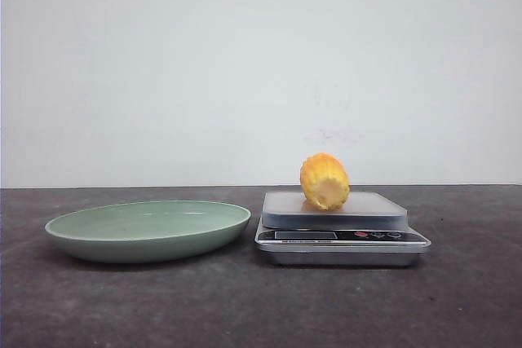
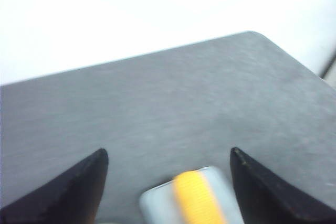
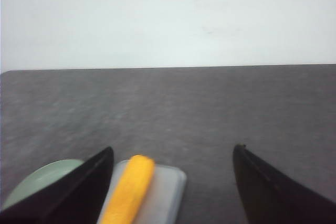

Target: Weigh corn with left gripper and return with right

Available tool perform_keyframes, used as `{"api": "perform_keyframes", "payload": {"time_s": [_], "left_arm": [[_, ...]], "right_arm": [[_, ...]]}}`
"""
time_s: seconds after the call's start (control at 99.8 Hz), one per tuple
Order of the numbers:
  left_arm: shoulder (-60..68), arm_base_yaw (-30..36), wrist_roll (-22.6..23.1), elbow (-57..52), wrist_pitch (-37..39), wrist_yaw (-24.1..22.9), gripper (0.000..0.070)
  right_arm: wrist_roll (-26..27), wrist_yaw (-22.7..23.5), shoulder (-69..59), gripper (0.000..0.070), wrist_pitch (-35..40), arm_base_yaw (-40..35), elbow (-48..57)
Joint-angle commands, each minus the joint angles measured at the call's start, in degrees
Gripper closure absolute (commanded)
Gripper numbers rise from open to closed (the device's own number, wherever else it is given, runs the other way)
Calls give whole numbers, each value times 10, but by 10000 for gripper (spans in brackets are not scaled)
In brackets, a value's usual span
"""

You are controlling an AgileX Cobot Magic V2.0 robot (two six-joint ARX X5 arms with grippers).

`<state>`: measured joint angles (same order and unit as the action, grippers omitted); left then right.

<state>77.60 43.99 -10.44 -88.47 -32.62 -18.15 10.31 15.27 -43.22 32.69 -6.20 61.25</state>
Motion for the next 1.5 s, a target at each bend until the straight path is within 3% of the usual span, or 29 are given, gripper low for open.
{"api": "perform_keyframes", "payload": {"time_s": [0.0,0.11,0.2,0.541,0.782,1.112,1.283,1.493], "left_arm": [[-39,5,17,-9,-35,-26,254],[-119,7,23,-9,-95,-85,255],[-184,9,19,-8,-143,-113,255],[-383,15,-73,-8,-355,-227,265],[-471,14,-146,16,-455,-228,265],[-612,14,-224,187,-466,-207,265],[-656,14,-243,268,-458,-182,265],[-658,14,-243,283,-449,-183,265]], "right_arm": [[-3,4,-9,246,-9,-7,11],[3,4,-28,186,-24,-33,11],[11,-1,-49,184,-41,-66,11],[32,-77,-193,184,-120,-194,11],[43,-127,-329,183,-169,-238,11],[61,-138,-461,184,-182,-241,11],[80,-138,-486,185,-180,-242,11],[103,-138,-501,199,-174,-254,11]]}}
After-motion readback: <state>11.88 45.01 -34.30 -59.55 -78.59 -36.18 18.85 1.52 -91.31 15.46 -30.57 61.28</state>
